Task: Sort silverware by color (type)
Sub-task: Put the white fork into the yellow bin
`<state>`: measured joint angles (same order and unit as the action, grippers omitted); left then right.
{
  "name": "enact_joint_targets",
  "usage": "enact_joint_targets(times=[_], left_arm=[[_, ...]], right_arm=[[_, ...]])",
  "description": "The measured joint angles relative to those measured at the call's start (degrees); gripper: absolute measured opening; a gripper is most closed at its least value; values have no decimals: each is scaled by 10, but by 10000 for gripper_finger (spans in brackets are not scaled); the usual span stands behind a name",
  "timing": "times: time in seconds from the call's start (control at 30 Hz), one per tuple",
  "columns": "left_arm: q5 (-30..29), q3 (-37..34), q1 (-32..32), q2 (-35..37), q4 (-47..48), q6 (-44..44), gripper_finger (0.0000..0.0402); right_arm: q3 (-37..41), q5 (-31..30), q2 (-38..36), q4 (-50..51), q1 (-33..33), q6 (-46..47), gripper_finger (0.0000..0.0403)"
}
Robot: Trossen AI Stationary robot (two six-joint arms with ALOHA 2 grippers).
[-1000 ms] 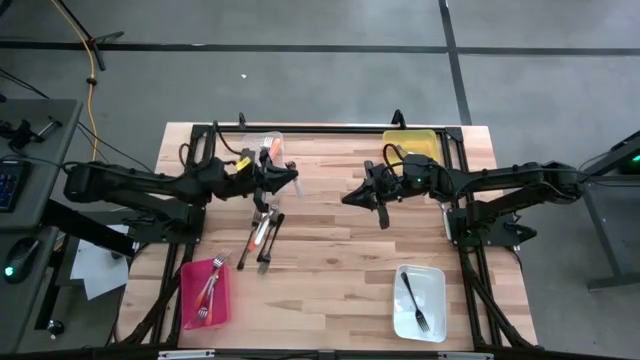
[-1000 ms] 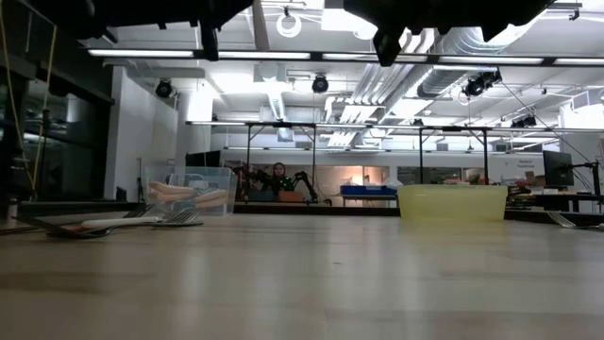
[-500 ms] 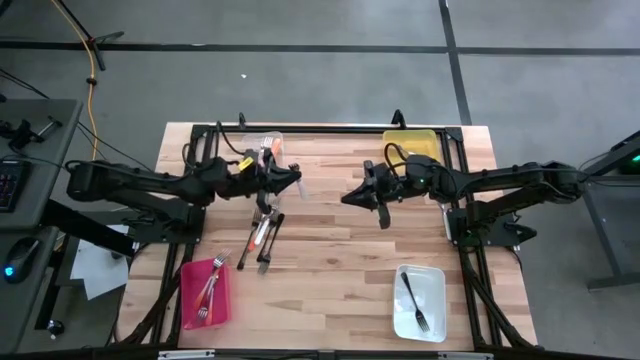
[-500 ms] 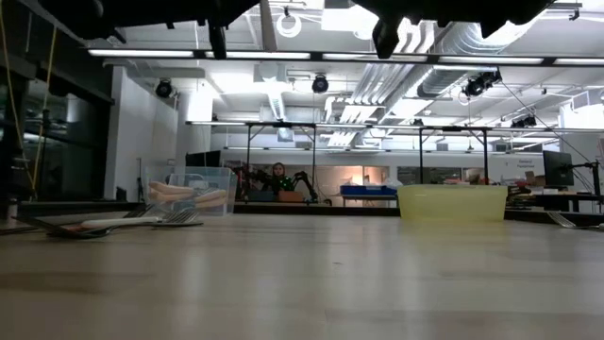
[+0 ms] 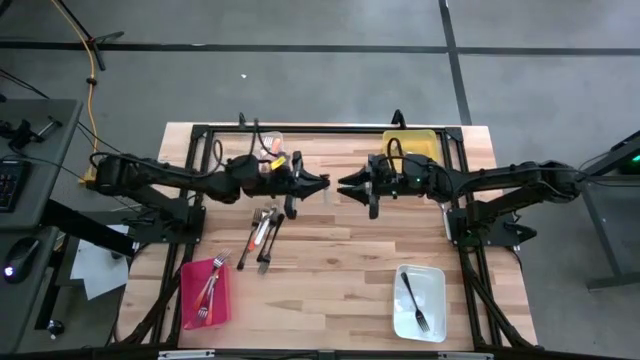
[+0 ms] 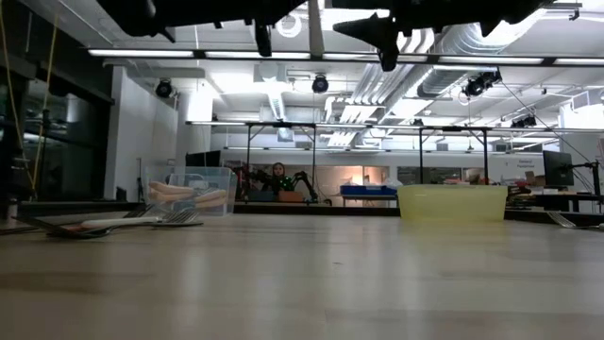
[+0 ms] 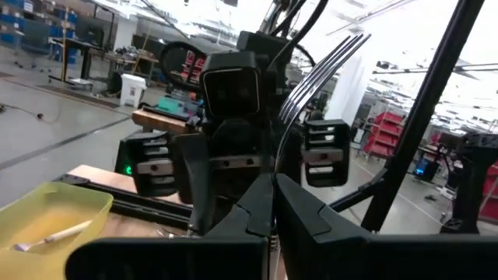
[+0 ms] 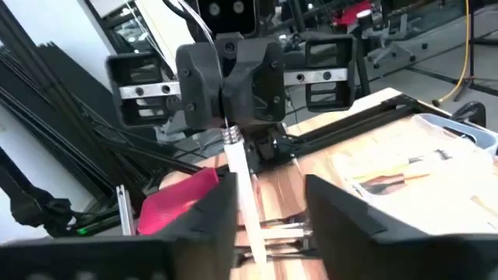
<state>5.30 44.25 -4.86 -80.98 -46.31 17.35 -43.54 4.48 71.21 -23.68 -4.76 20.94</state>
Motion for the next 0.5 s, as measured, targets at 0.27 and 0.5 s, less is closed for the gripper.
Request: enact_joint_targets(times=[0.27, 0.5], left_arm=[[1, 22, 0, -21, 0, 0, 0], [-1, 22, 0, -21, -2, 0, 0]], right_arm=[[-50, 1, 38, 38, 0, -43, 244], [-56, 55, 42, 37, 1, -43, 242]])
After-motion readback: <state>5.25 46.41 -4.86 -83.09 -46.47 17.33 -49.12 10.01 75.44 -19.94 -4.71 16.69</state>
